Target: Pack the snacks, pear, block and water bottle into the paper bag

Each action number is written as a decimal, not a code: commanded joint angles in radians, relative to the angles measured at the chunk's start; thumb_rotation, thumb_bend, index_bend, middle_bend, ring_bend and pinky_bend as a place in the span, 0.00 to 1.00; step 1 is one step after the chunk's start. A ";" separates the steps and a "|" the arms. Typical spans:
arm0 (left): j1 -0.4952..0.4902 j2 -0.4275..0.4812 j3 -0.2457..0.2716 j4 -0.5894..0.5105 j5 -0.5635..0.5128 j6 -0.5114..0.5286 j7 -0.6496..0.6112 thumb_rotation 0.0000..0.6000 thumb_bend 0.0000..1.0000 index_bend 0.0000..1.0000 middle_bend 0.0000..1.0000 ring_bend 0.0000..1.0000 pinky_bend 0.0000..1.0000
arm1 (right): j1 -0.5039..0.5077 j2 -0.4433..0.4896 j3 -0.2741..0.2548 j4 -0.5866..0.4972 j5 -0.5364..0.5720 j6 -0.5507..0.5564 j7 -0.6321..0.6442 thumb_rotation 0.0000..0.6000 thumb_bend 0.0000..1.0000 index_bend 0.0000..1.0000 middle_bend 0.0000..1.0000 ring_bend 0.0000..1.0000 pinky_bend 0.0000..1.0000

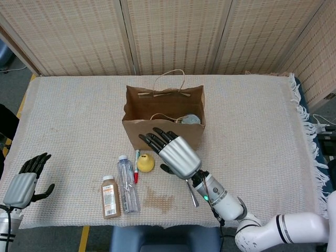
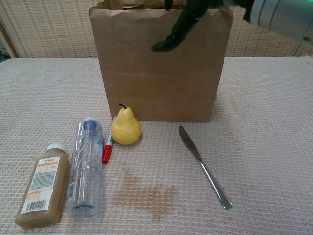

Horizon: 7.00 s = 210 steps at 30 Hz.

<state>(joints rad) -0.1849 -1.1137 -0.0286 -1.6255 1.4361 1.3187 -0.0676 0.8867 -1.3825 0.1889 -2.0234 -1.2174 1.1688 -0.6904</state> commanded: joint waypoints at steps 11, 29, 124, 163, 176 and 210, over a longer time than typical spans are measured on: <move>0.000 0.004 0.001 -0.001 0.001 -0.001 -0.006 1.00 0.34 0.00 0.00 0.00 0.07 | 0.050 -0.159 -0.059 0.112 0.314 -0.040 -0.282 1.00 0.00 0.00 0.09 0.02 0.24; -0.004 0.004 0.000 0.002 -0.006 -0.012 -0.007 1.00 0.34 0.00 0.00 0.00 0.07 | 0.049 -0.214 -0.094 0.203 0.321 -0.021 -0.263 1.00 0.00 0.00 0.08 0.02 0.23; -0.002 0.013 -0.002 -0.015 -0.019 -0.016 -0.001 1.00 0.35 0.00 0.00 0.00 0.07 | 0.026 -0.165 0.268 0.304 0.226 0.157 -0.147 1.00 0.00 0.02 0.19 0.13 0.42; -0.022 -0.007 0.050 0.030 0.168 0.025 0.002 1.00 0.34 0.00 0.00 0.00 0.07 | -0.705 0.147 -0.277 0.476 -0.540 0.594 0.657 1.00 0.00 0.03 0.17 0.07 0.27; -0.346 -0.085 0.072 0.337 0.796 0.047 0.278 1.00 0.35 0.00 0.00 0.00 0.07 | -0.709 0.148 -0.247 0.460 -0.527 0.522 0.714 1.00 0.00 0.04 0.17 0.07 0.27; -0.761 -0.381 0.170 0.759 0.721 -0.250 0.049 1.00 0.36 0.00 0.00 0.00 0.09 | -0.713 0.168 -0.214 0.416 -0.468 0.384 0.785 1.00 0.00 0.06 0.17 0.07 0.27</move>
<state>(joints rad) -0.9471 -1.4792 0.1272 -0.8869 2.1649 1.0570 -0.0109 0.1737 -1.2142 -0.0249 -1.6076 -1.6849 1.5531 0.0942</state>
